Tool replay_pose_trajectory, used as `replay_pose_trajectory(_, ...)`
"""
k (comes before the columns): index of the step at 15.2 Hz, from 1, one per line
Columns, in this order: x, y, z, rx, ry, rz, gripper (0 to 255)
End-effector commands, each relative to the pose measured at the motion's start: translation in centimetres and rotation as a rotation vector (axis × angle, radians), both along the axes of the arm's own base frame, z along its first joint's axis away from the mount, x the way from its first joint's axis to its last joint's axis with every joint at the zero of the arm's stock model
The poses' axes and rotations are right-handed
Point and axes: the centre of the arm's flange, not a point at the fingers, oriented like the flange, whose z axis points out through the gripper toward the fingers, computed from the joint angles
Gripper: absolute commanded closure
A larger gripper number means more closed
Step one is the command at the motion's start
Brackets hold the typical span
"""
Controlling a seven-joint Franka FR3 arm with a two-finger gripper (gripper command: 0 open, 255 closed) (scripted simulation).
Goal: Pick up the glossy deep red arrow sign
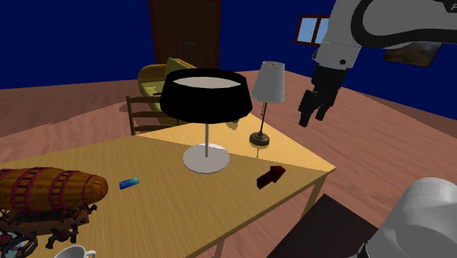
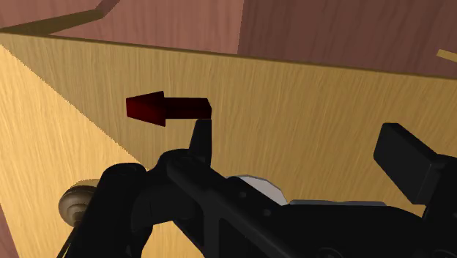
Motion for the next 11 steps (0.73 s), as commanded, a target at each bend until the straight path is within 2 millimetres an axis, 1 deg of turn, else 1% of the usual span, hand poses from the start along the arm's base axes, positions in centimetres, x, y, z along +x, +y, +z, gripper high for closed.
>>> replay_pose_trajectory(1,0.0,0.0,0.0,0.000,0.000,0.000,0)
replay_pose_trajectory(6,1.6,-2.9,-5.6,-0.021,0.013,0.184,0)
replay_pose_trajectory(11,3.6,-5.5,-11.3,-0.041,0.026,0.368,0)
